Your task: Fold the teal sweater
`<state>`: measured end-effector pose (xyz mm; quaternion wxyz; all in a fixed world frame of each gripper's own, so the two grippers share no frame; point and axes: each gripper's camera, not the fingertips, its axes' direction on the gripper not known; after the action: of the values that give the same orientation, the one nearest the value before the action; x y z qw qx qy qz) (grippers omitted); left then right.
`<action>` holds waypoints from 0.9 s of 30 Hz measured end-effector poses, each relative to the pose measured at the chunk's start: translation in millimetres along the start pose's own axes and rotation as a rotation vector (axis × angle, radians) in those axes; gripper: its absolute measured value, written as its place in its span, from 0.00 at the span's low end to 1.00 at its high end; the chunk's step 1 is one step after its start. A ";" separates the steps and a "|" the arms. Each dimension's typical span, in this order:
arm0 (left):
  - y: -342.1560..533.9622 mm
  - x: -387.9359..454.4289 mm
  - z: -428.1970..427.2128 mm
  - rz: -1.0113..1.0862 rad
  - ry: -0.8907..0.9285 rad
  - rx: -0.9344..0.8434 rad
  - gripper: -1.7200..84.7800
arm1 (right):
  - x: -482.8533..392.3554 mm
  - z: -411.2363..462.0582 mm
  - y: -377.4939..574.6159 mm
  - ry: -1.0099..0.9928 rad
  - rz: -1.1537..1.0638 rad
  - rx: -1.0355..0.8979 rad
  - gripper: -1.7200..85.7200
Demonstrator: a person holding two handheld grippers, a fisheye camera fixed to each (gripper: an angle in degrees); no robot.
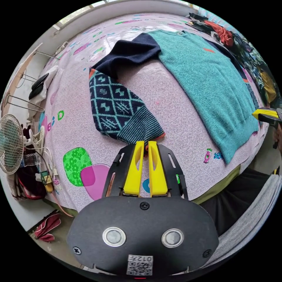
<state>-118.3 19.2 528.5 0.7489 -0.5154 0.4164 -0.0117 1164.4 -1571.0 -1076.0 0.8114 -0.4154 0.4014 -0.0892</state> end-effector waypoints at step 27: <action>205.4 -453.0 -84.0 -1.118 0.964 0.634 0.03 | -254.9 182.0 -64.5 0.223 -0.208 -0.224 0.04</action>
<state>-552.0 253.8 634.7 0.4807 -0.3486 0.3512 -0.7240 1139.9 -1380.7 -820.2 0.6969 -0.5299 0.4513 -0.1729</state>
